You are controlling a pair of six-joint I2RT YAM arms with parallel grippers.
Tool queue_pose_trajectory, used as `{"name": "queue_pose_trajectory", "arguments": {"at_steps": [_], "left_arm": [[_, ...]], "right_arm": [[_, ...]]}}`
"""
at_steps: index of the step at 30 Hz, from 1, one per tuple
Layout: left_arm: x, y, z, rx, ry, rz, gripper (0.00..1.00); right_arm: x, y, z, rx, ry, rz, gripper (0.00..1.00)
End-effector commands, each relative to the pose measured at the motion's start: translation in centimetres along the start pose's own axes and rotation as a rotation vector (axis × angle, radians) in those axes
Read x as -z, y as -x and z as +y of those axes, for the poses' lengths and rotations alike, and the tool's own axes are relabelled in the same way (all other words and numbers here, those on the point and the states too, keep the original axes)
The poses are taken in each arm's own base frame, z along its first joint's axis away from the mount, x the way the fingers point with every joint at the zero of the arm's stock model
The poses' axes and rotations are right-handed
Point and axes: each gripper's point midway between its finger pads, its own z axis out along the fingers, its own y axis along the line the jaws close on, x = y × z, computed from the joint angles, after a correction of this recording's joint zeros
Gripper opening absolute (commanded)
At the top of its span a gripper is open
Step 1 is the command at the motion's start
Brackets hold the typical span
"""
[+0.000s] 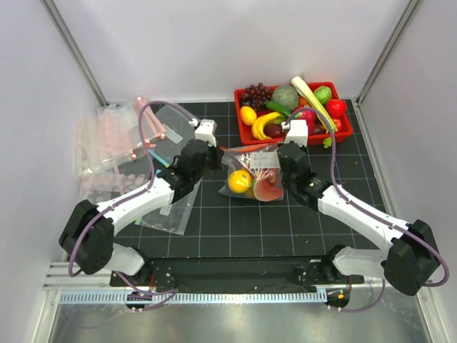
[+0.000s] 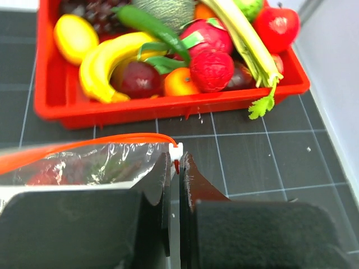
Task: Place the food in the zip-top bag and seal the zipper
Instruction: Place the zipper food storage bag at the center of the board, then reset both arms
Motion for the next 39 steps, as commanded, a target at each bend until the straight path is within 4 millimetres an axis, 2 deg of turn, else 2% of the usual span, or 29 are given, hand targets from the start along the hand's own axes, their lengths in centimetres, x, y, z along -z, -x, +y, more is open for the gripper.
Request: {"name": "queue_pose_trajectory", "arguments": {"at_steps": [1,2,3,6,7,8,9,10,11,12,15,18,19,20,21,23,24,25,26,28,29,30,33,35,39], "left_arm": [[-1.3,4.1,-0.7,0.091,-0.042,-0.11,0.0],[-1.6,4.7,-0.7,0.103,-0.041,-0.123,0.0],[-2.2,4.7,-0.3,0.112,-0.029,-0.119,0.01],[-2.9,5.2,-0.5,0.122,-0.038,-0.119,0.01],[-2.9,5.3,-0.4,0.128,-0.033,-0.123,0.05],[-2.8,5.5,-0.5,0.134,-0.035,-0.132,0.12],[-2.5,5.8,-0.5,0.155,-0.044,-0.152,0.33],[-2.2,5.9,-0.5,0.164,-0.048,-0.161,0.47],[-1.9,5.9,-0.5,0.17,-0.051,-0.168,0.69],[-1.6,5.6,-0.3,0.177,-0.05,-0.167,0.77],[1.2,7.2,0.0,0.199,-0.047,-0.201,0.89],[3.1,7.6,0.8,0.224,-0.013,-0.196,0.95],[3.7,6.7,1.3,0.255,0.016,-0.153,1.0],[5.0,7.4,1.6,0.284,0.028,-0.165,1.0],[5.7,5.9,2.8,0.295,0.096,-0.108,1.0],[7.3,5.4,3.2,0.36,0.115,-0.087,1.0],[7.8,4.4,3.4,0.372,0.117,-0.063,1.0],[8.0,2.7,3.7,0.385,0.121,-0.034,1.0],[8.6,2.4,3.7,0.387,0.104,-0.041,1.0],[8.9,1.9,3.8,0.377,0.081,-0.058,1.0],[9.0,0.4,4.4,0.334,0.09,-0.044,1.0],[9.4,1.1,4.4,0.313,0.072,-0.081,1.0],[10.3,1.5,4.2,0.261,0.032,-0.108,1.0],[10.7,1.7,3.5,0.275,-0.012,-0.113,1.0],[11.4,2.1,2.4,0.268,-0.085,-0.122,1.0]], "right_arm": [[-1.4,4.1,-3.1,-0.281,-0.175,-0.119,0.01],[-1.7,4.2,-3.3,-0.298,-0.186,-0.123,0.01],[-2.0,4.2,-3.5,-0.303,-0.194,-0.125,0.05],[-2.4,4.6,-2.5,-0.306,-0.154,-0.125,0.28],[-2.4,4.6,-2.4,-0.309,-0.148,-0.124,0.34],[-2.3,4.7,-2.3,-0.314,-0.141,-0.127,0.45],[-2.3,4.7,-2.3,-0.315,-0.135,-0.127,0.7],[-2.2,4.6,-2.4,-0.314,-0.132,-0.129,0.85],[-1.8,5.0,-2.4,-0.317,-0.117,-0.137,0.96],[-1.6,5.3,-2.3,-0.303,-0.092,-0.144,1.0],[0.0,6.0,-3.3,-0.379,-0.074,-0.159,1.0],[1.7,7.1,-4.6,-0.488,-0.07,-0.163,0.99],[2.3,6.5,-4.9,-0.514,-0.076,-0.12,1.0],[2.7,6.6,-5.1,-0.532,-0.076,-0.107,1.0],[3.2,6.7,-5.4,-0.568,-0.079,-0.097,1.0],[4.0,6.1,-5.8,-0.657,-0.096,-0.049,1.0],[4.5,6.2,-6.3,-0.709,-0.109,-0.05,1.0],[4.8,4.9,-6.8,-0.724,-0.139,-0.02,1.0],[5.0,4.6,-7.1,-0.809,-0.157,-0.025,1.0],[5.4,3.2,-7.0,-0.85,-0.131,-0.035,0.99],[5.5,2.8,-5.9,-0.825,-0.054,-0.022,1.0],[5.1,1.9,-4.9,-0.826,-0.001,-0.045,1.0],[5.7,1.9,-3.2,-0.808,0.148,-0.082,1.0],[5.6,1.7,-3.3,-0.776,0.141,-0.077,0.99],[5.3,1.1,-5.1,-0.717,0.017,-0.045,1.0]]}}
